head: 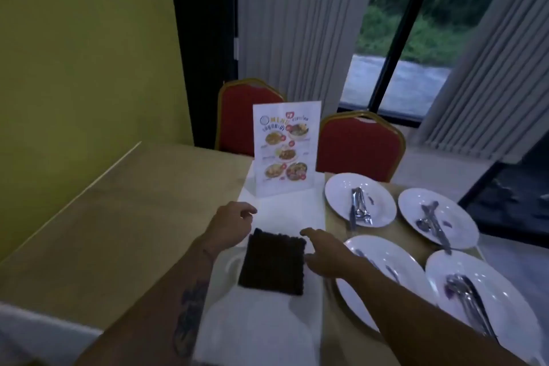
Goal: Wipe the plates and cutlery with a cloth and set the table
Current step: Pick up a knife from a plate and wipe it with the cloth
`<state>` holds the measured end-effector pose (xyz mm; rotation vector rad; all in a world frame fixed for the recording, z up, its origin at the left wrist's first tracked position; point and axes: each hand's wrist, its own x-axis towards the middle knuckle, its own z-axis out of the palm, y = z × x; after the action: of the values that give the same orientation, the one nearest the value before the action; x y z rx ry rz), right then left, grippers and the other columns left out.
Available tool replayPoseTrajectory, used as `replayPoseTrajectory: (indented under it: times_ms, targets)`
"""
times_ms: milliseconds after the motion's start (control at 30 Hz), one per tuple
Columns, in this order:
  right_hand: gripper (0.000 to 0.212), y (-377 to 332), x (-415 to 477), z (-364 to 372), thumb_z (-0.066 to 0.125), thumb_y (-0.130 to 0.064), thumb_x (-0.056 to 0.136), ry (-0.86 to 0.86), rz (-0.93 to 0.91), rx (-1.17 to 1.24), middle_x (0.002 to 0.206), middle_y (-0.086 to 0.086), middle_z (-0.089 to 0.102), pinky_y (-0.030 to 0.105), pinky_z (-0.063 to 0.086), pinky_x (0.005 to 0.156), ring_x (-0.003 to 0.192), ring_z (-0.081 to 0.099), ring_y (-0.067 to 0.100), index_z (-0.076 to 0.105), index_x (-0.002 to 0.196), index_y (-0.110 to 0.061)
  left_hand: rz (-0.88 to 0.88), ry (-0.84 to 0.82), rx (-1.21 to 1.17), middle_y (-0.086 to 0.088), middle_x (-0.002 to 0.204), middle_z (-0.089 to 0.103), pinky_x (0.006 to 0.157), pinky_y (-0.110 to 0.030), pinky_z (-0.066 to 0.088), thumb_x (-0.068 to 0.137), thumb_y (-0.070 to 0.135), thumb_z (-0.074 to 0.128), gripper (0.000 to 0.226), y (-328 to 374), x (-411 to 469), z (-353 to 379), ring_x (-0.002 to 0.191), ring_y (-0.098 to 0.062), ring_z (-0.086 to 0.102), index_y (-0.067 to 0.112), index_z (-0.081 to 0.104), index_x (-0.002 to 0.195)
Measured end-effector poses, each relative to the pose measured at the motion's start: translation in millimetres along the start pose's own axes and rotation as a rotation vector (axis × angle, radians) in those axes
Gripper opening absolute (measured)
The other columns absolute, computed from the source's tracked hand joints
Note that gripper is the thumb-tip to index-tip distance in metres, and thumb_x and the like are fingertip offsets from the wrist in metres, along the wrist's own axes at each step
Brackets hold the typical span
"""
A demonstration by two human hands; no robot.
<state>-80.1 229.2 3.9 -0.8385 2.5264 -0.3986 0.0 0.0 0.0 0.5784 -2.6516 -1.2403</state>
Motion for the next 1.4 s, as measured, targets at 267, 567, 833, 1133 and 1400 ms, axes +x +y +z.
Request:
replayPoseTrajectory:
  times_ms: [267, 567, 833, 1133, 1400]
  targets:
    - [0.069, -14, 12, 67, 0.065, -0.024, 0.083, -0.116, -0.018, -0.079, 0.139, 0.008, 0.045, 0.039, 0.048, 0.103, 0.125, 0.047, 0.027, 0.038, 0.146, -0.019, -0.007, -0.307, 0.178, -0.002, 0.128, 0.057, 0.099, -0.024, 0.045, 0.08, 0.01, 0.063, 0.048, -57, -38, 50, 0.117, -0.019, 0.056, 0.018, 0.065, 0.127]
    - [0.075, -12, 13, 94, 0.071, -0.027, 0.078, -0.013, -0.001, -0.162, 0.143, 0.004, 0.039, 0.038, 0.046, 0.106, 0.127, 0.04, 0.023, 0.037, 0.145, -0.021, 0.136, -0.176, 0.268, -0.002, 0.105, 0.055, 0.082, -0.035, 0.053, 0.085, 0.004, 0.056, 0.024, -75, -39, 70, 0.091, -0.022, 0.061, 0.013, 0.071, 0.102]
    - [0.067, -20, 8, 81, 0.064, -0.045, 0.086, 0.059, 0.062, -0.117, 0.134, 0.007, 0.046, 0.04, 0.042, 0.102, 0.118, 0.047, 0.027, 0.037, 0.144, -0.028, 0.139, -0.126, 0.043, 0.004, 0.096, 0.065, 0.087, -0.024, 0.05, 0.081, 0.005, 0.061, 0.024, -11, -21, 57, 0.092, -0.011, 0.06, 0.024, 0.075, 0.086]
    - [0.023, 1, -44, 6, 0.049, -0.016, 0.095, 0.445, 0.263, 0.881, 0.092, 0.012, 0.073, 0.026, 0.057, 0.066, 0.078, 0.071, 0.021, 0.069, 0.105, -0.011, 0.085, -0.095, -0.385, 0.007, 0.102, 0.07, 0.083, -0.037, 0.06, 0.092, 0.013, 0.06, 0.021, 80, -8, 76, 0.09, -0.016, 0.068, 0.03, 0.07, 0.101]
    - [0.028, 100, -98, -46, 0.046, -0.001, 0.097, 0.608, 0.521, 1.14, 0.105, 0.017, 0.07, 0.034, 0.054, 0.077, 0.084, 0.066, 0.025, 0.065, 0.117, -0.005, 0.002, -0.317, -0.29, 0.004, 0.087, 0.073, 0.084, -0.042, 0.059, 0.088, 0.015, 0.058, 0.019, 127, -27, 149, 0.082, -0.017, 0.069, 0.029, 0.071, 0.086]
